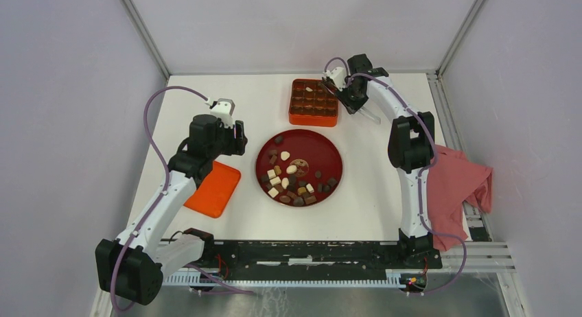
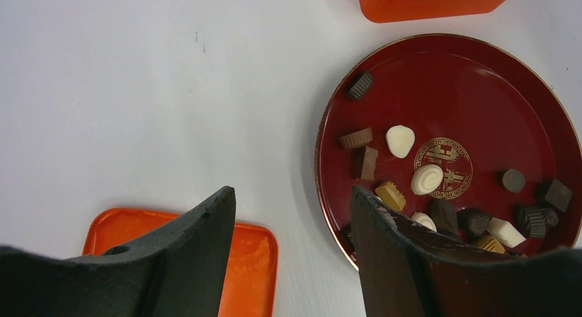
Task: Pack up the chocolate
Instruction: Place the fake chocolate in the packing box.
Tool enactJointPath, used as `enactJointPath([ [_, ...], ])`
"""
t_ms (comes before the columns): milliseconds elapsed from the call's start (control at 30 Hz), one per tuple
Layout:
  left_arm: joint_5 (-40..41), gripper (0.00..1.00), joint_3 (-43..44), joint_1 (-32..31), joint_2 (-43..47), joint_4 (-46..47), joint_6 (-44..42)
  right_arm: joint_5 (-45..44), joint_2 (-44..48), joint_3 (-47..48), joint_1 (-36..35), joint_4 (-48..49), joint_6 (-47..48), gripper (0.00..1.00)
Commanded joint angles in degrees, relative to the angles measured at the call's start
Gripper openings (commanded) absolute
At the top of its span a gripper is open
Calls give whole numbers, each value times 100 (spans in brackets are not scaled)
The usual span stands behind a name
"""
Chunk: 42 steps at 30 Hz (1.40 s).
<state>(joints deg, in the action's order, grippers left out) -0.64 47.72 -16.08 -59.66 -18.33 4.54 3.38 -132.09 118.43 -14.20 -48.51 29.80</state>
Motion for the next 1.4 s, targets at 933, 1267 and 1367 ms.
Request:
enactJointPath([
  [933,-170,68,44,49,-25,84,-278,200,456,248,13,130,-46,39],
  [1267,-155,67,26,56,40,114,-269,1358,2637,-2178,-21,405,226,38],
  [1367,-142,67,22,52,48,120,-269,1609,3292,-2953,-157,338,487,38],
])
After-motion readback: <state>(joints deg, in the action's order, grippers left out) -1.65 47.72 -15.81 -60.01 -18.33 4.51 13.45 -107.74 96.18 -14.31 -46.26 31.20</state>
